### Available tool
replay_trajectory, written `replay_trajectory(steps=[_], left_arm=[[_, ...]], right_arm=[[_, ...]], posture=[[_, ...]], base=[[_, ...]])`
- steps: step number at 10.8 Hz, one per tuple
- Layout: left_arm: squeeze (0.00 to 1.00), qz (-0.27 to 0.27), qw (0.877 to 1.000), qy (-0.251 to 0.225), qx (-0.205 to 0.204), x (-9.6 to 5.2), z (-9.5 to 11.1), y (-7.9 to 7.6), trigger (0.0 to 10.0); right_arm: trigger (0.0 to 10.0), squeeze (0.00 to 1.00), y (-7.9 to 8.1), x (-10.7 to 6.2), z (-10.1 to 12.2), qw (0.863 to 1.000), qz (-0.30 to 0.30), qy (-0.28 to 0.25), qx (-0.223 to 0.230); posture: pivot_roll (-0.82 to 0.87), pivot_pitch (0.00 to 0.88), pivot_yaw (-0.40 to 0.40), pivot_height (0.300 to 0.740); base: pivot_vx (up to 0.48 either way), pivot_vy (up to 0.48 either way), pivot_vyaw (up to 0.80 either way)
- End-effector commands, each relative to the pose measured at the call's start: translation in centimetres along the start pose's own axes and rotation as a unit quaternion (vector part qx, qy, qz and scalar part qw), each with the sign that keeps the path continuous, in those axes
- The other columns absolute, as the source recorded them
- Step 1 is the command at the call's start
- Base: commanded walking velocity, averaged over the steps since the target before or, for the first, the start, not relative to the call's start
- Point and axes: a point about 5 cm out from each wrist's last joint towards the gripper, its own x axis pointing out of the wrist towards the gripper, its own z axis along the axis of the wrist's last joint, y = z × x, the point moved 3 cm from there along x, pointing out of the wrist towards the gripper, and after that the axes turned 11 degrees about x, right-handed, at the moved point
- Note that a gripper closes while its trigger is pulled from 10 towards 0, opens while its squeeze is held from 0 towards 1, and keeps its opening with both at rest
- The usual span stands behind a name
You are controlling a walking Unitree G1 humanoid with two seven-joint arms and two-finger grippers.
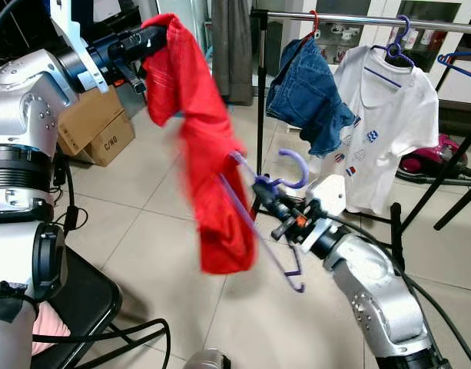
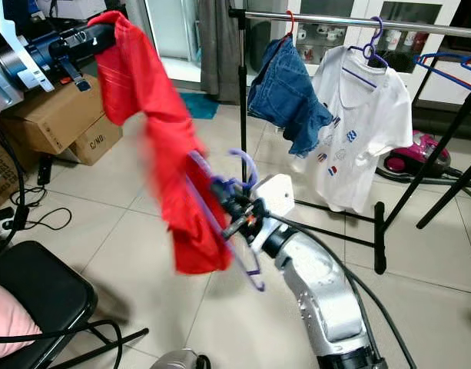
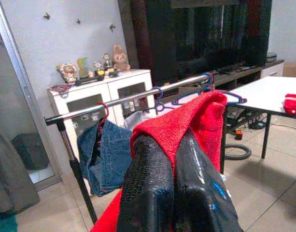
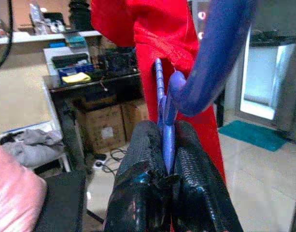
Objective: Hang hanger
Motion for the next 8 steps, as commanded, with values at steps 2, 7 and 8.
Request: replay_trajectory(steps=[2,7,8], left_arm=[[0.00,0.024,0.999,-0.009,0.022,-0.9,1.2,1.0,0.0],[0.00,0.012,1.000,-0.002,0.014,-1.1,0.6,0.5,0.0],[0.00,0.021,1.000,0.002,0.020,-1.2,0.7,0.9,0.0]], right_arm=[[10.0,0.00,-0.5,-0.4,0.7,1.000,-0.021,-0.008,-0.005],[10.0,0.00,-1.9,-0.7,5.7,0.976,-0.074,-0.176,0.101],[10.0,0.00,-0.5,-0.7,5.3,0.980,-0.014,-0.156,0.120]], posture=[[0.23,0.005,0.098,0.740],[0.23,0.002,0.105,0.740],[0.24,0.000,0.106,0.740]], base=[[0.000,0.000,0.00],[0.000,0.000,0.00],[0.000,0.000,0.00]])
